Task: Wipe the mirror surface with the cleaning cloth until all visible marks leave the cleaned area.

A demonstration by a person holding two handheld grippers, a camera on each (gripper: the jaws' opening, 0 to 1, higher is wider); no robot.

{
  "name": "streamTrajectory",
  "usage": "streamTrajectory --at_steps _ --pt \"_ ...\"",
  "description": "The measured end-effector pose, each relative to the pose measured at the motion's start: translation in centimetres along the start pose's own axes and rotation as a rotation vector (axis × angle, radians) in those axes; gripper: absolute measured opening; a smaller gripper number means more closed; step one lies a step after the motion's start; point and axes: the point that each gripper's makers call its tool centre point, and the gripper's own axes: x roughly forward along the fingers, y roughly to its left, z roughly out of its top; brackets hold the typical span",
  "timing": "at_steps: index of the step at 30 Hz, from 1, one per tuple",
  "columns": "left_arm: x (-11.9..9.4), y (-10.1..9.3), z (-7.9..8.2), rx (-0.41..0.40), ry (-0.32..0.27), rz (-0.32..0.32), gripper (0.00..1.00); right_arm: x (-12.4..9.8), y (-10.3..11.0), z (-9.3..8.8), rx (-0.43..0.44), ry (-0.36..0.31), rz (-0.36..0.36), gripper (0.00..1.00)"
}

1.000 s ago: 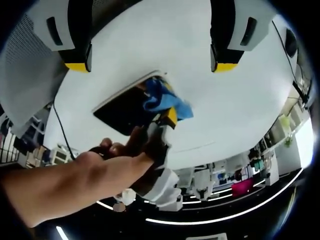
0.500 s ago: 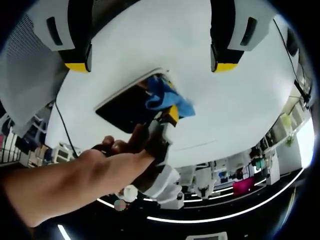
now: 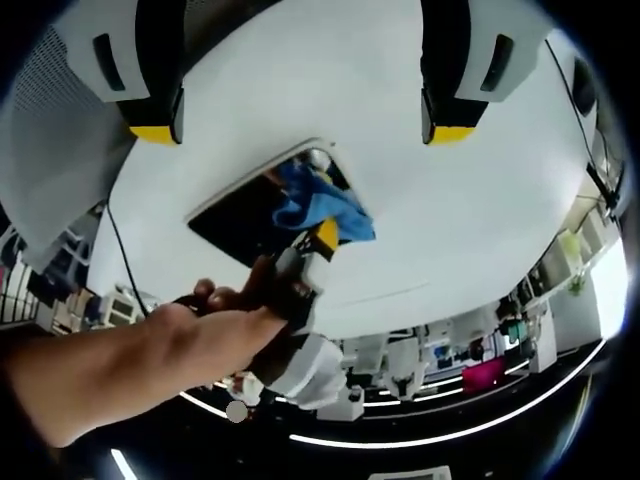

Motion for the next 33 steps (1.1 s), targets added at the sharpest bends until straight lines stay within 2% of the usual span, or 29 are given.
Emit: streamTrajectory --at_steps 25,33 --pt "0.0 0.0 0.0 0.0 0.004 0.005 0.99 -0.6 -3.9 -0.6 0.038 -0.012 -0.007 0.0" --pt "0.0 -0.1 0.0 0.001 0.008 0.001 0.99 -1.4 -5.4 -1.3 0.057 -0.017 -0.014 0.0"
